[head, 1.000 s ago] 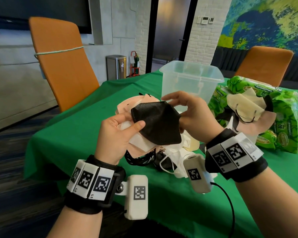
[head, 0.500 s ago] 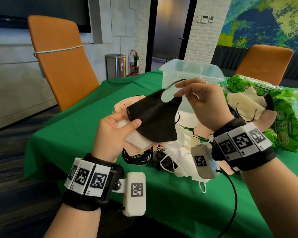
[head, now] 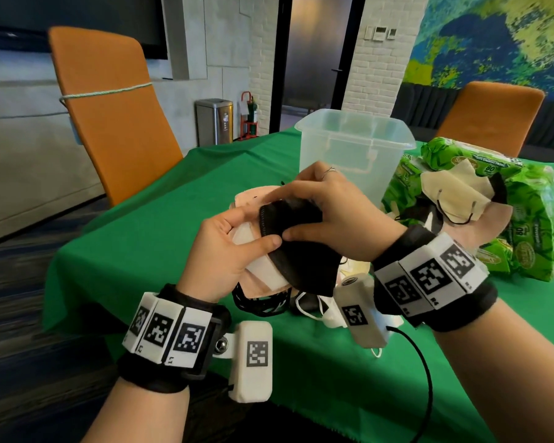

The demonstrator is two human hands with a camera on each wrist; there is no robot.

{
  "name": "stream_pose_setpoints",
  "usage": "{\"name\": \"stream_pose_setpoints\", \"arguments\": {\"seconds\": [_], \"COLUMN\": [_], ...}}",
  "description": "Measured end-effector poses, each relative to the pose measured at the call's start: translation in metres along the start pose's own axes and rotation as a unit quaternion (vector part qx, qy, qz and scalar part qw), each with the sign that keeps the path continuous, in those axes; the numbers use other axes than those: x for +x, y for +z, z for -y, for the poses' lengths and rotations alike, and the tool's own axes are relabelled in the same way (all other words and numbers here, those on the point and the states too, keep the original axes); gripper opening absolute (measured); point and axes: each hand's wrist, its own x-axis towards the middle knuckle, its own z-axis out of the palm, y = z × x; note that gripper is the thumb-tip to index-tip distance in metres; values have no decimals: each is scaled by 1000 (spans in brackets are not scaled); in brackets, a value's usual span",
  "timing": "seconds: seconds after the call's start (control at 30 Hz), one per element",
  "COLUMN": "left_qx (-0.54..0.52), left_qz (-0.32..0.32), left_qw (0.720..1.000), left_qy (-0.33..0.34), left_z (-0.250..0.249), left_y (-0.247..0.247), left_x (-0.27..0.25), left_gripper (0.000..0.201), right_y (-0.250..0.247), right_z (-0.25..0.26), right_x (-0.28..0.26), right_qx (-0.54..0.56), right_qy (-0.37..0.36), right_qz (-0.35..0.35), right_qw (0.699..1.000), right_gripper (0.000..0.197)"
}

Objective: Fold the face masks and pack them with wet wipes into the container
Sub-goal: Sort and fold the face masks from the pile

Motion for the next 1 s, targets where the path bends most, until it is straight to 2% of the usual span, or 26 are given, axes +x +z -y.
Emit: {"name": "stream_pose_setpoints", "arguments": {"seconds": [0.1,0.17,0.27,0.33,0.5,0.6,0.7,0.83,1.0], "left_qx": [0,4,15,13,18,25,24,15,24], "left_qz": [8,5,-4,-6,-2,-5,-2,2,13], "left_qw": [1000,1000,1000,1000,1000,999,999,999,999], "left_qy": [-2,4,11,13,25,30,32,33,45], "left_z": [1,1,1,0,0,2,2,3,0], "left_y": [-1,-3,-3,-4,-7,-7,-3,-2,-3], "left_x": [-1,-2,-2,-2,-2,-1,0,-1,-3], "left_gripper": [40,44,41,41,46,47,46,50,49], "right_y": [1,0,-1,-4,-19,-25,-21,-13,-10], "right_z": [-3,-7,-11,-17,-29,-24,-14,-5,-6], "right_x": [1,1,-2,-5,-10,-10,-5,2,6], "right_qx": [20,38,51,63,104,113,60,-8,18], "right_qy": [10,3,-17,-8,-1,-8,-31,-46,-41], "right_qz": [-25,-53,-69,-69,-35,21,55,41,8], "right_qw": [999,998,996,996,994,993,996,998,999], "right_gripper": [41,31,19,19,38,34,33,33,21]}}
